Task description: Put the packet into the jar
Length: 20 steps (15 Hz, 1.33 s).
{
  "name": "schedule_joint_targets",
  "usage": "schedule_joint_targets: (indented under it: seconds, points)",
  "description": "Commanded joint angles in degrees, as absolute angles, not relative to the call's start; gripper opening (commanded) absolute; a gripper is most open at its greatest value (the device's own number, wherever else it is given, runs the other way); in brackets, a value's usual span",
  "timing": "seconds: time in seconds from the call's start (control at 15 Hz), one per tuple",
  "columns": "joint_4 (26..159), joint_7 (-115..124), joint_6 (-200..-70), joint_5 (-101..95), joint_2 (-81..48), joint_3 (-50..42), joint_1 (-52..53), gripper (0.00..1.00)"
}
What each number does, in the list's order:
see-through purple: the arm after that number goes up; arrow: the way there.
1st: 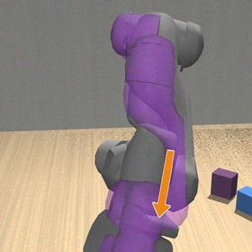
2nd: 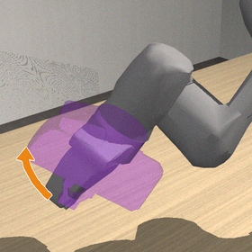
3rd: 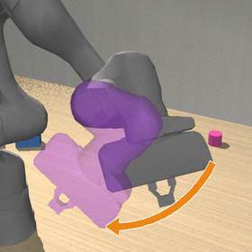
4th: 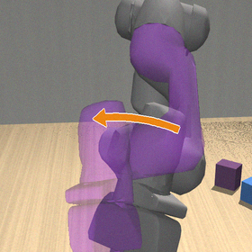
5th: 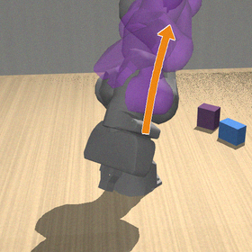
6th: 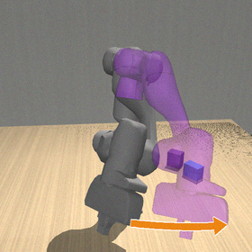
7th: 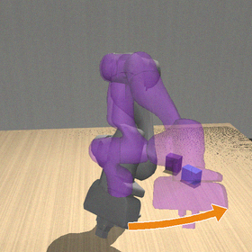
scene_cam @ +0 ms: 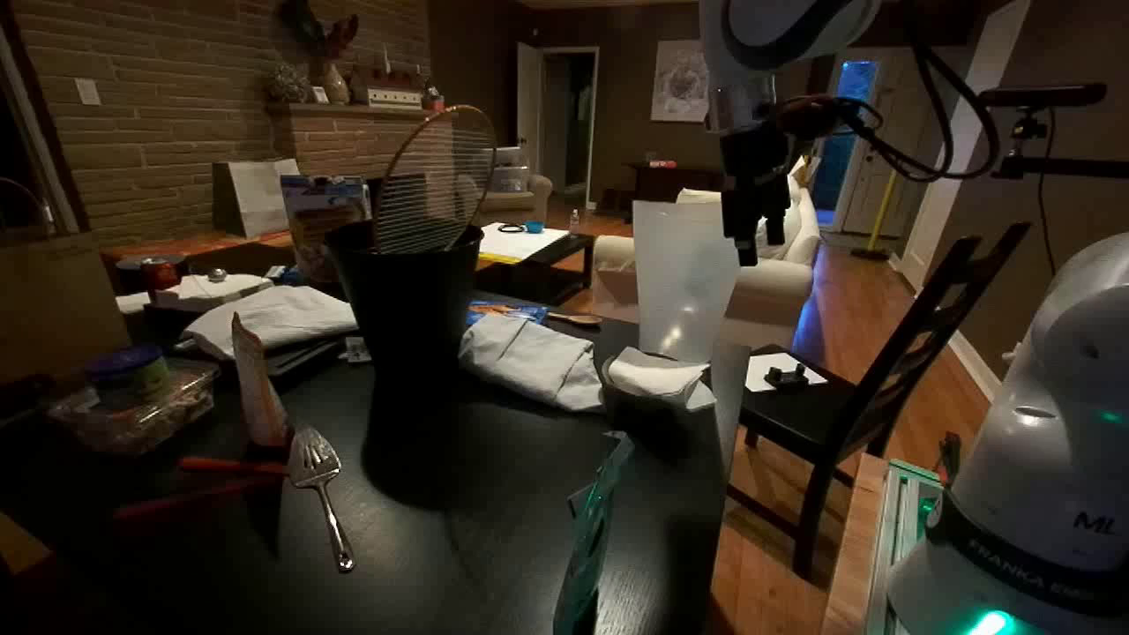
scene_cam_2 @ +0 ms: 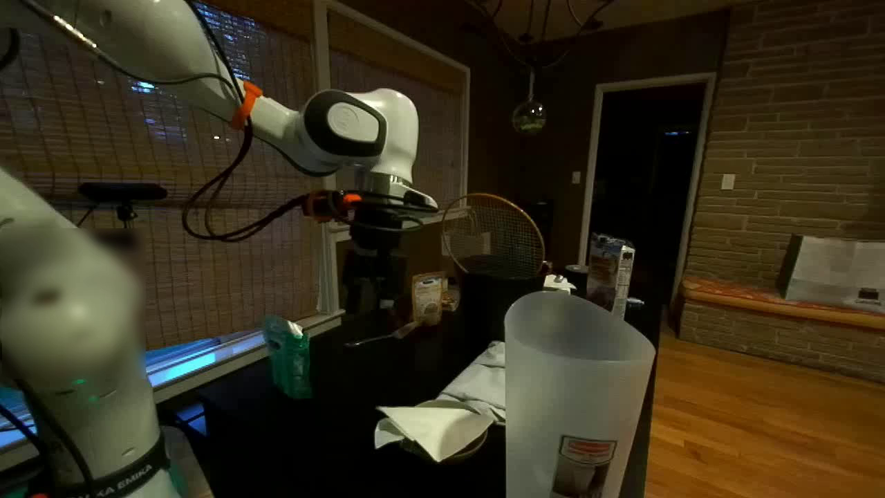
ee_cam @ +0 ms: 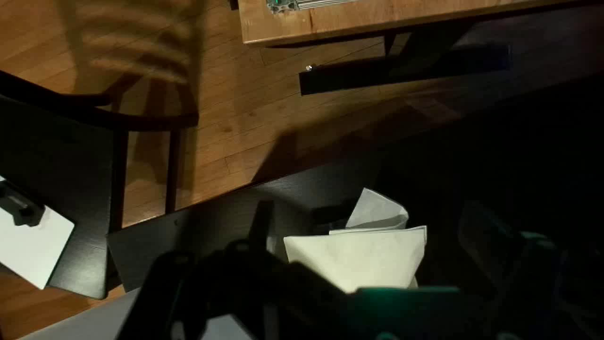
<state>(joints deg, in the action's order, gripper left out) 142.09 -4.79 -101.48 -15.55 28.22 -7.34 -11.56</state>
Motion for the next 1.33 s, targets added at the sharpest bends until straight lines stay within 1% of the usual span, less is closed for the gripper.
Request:
schedule_joint_targets:
  seconds: [0.0, 0.4, 0.67, 0.93, 1.0, 1.07, 1.27]
  points:
    - [141.9, -4.5, -101.2, -15.8, 28.2, -8.0, -10.8, 1.00]
    - [141.9, -4.5, -101.2, -15.8, 28.2, -8.0, -10.8, 1.00]
    - [143.8, 11.5, -97.8, -10.3, 29.8, -2.3, -9.4, 1.00]
    - [147.0, 29.7, -96.6, -0.9, 31.8, 8.2, -10.0, 1.00]
    - [147.7, 34.1, -95.4, -0.5, 32.0, 8.8, -6.9, 1.00]
    - [145.6, 27.7, -97.0, -3.3, 29.4, 6.2, -8.1, 1.00]
    - [146.9, 33.9, -96.1, -2.2, 30.2, 8.7, -5.7, 1.00]
